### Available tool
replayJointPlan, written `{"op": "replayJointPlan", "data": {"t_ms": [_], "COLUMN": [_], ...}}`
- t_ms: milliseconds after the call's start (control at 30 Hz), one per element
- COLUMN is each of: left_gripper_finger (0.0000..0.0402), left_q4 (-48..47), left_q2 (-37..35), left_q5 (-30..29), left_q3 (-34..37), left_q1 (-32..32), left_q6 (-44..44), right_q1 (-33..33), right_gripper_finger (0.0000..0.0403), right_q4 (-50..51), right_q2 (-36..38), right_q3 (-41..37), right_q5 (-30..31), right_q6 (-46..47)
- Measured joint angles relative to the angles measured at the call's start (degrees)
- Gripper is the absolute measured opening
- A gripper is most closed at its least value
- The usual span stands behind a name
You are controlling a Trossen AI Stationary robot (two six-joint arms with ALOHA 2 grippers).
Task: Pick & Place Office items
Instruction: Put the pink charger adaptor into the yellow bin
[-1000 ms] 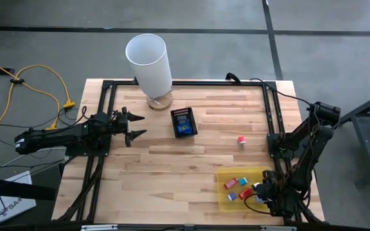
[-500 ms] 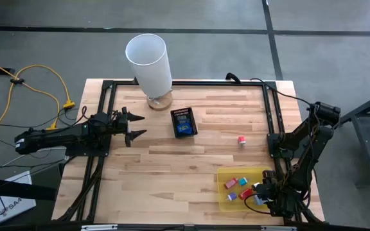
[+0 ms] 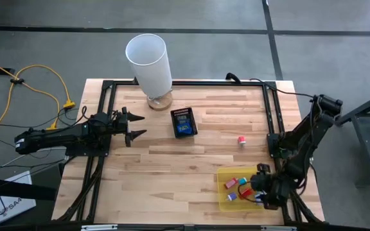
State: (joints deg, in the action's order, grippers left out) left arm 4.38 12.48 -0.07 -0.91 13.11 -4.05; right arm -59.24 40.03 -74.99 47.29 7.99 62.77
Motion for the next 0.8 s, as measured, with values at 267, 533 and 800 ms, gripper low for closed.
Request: {"op": "replayJointPlan", "data": {"t_ms": [267, 533, 800], "left_gripper_finger": [0.0308, 0.0308, 0.0308], "left_q4": [0.00, 0.00, 0.00], "left_q2": [0.02, -0.01, 0.00], "left_q5": [0.02, 0.01, 0.02], "left_q3": [0.00, 0.00, 0.00], "left_q1": [0.00, 0.02, 0.02], "left_q6": [0.00, 0.00, 0.00], "right_q1": [7.98, 13.00, 13.66], "right_gripper_finger": [0.0243, 0.0243, 0.0243], "right_q4": [-1.59, -6.33, -6.47], "right_q2": [5.51, 7.22, 7.22], "right_q3": [0.00, 0.00, 0.00], "right_q5": [0.02, -1.79, -2.34], "right_q6": [-8.99, -15.64, -16.54]}}
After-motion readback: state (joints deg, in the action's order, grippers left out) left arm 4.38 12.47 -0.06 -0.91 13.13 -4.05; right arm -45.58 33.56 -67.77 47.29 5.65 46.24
